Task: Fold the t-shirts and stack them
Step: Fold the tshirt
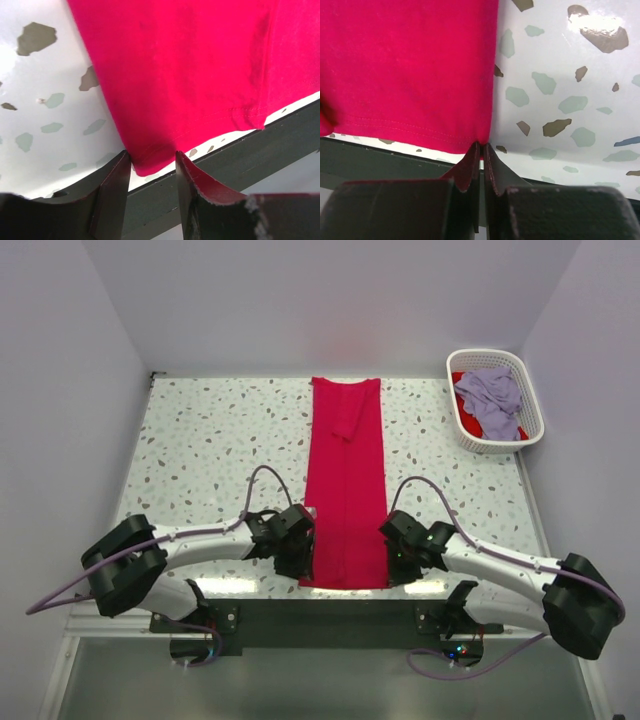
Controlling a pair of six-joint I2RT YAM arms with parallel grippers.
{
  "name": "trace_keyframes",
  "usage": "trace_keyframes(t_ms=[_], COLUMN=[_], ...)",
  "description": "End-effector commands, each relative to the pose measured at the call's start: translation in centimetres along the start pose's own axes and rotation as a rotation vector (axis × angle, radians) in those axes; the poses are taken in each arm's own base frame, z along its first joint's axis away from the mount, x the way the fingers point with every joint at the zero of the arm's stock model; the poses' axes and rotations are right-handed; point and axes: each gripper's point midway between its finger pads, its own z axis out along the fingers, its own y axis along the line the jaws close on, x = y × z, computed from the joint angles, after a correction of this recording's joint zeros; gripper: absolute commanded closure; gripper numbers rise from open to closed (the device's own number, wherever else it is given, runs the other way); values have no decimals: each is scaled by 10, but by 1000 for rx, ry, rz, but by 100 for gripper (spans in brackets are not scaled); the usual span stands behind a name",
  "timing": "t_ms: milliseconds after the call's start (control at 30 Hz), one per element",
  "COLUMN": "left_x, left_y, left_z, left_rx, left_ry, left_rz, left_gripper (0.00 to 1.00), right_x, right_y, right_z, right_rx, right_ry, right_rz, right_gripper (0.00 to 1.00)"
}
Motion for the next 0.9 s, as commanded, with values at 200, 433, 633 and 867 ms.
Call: trace_keyframes(t_ms=[200, 433, 633, 867], left_x=[2, 5, 2, 26], left_y=[-6, 3, 13, 11], left_z=[7, -1, -6, -13], left_rx=[-26, -85, -135, -129], left_ry=[26, 30, 5, 69], left_rz=[11, 4, -3, 27], left_gripper=[66, 71, 92, 100], right_x=[10, 11, 14, 29], right_y=[-8, -9, -11, 1], right_z=[7, 6, 4, -20], right_rx=[17, 19, 21, -61], right_ry=[37, 39, 48, 135], right_rz=[-21, -29, -39, -89], right_gripper=[100, 100, 100, 100])
